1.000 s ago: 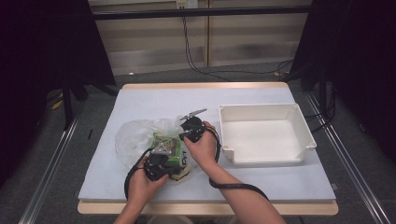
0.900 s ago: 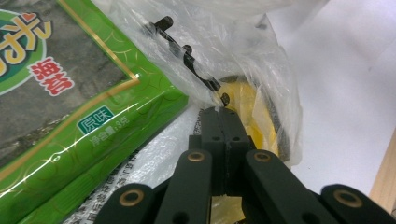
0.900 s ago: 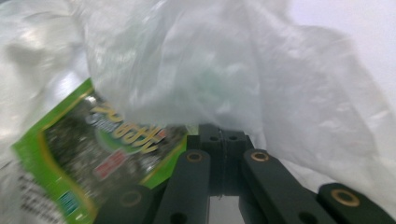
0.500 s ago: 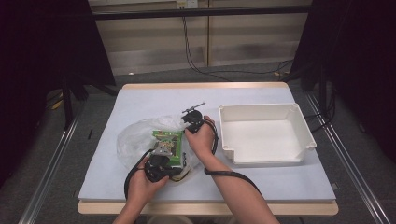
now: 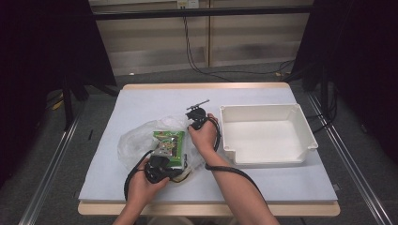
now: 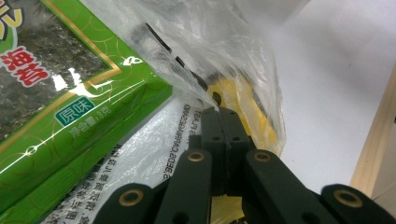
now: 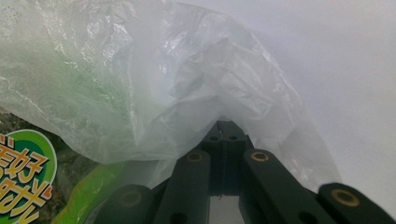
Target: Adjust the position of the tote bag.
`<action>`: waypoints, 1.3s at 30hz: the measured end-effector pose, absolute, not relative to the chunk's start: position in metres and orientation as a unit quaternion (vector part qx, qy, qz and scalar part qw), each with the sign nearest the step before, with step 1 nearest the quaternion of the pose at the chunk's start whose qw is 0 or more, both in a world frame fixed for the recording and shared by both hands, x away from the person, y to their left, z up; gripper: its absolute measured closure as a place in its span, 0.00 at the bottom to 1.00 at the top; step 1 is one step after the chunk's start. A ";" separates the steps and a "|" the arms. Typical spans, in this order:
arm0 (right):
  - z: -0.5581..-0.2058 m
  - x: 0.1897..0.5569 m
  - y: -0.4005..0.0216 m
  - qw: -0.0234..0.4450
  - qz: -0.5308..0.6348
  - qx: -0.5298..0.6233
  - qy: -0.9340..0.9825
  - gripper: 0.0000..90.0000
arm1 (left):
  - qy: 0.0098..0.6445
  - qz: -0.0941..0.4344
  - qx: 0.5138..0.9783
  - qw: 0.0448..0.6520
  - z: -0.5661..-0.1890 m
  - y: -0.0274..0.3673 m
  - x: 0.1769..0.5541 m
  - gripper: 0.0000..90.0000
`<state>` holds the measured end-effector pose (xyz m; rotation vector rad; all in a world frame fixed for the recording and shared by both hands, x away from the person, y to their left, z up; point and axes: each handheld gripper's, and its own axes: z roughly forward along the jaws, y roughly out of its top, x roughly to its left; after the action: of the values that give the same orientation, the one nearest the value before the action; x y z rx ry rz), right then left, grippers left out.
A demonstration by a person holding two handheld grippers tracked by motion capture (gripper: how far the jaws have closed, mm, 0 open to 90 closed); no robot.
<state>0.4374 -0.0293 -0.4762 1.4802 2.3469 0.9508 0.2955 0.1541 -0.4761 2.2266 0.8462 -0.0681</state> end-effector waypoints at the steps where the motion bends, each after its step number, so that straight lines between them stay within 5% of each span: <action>1: -0.475 0.436 -0.030 0.103 0.326 0.501 0.795 1.00 | 0.331 -0.023 0.868 0.370 -0.476 0.154 0.295 1.00; 11: -0.466 0.415 -0.033 0.105 0.335 0.485 0.801 0.97 | 0.341 -0.024 0.862 0.374 -0.472 0.158 0.298 0.97; 27: -0.445 0.389 -0.032 0.104 0.355 0.459 0.808 0.93 | 0.369 -0.007 0.839 0.399 -0.454 0.180 0.305 0.77; 39: -0.450 0.377 -0.029 0.080 0.371 0.443 0.812 0.97 | 0.412 0.054 0.817 0.401 -0.441 0.212 0.319 0.78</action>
<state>0.3775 -0.0292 -0.4499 1.3244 2.4302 1.1105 0.3193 0.2117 -0.4412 2.0657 1.0411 0.1361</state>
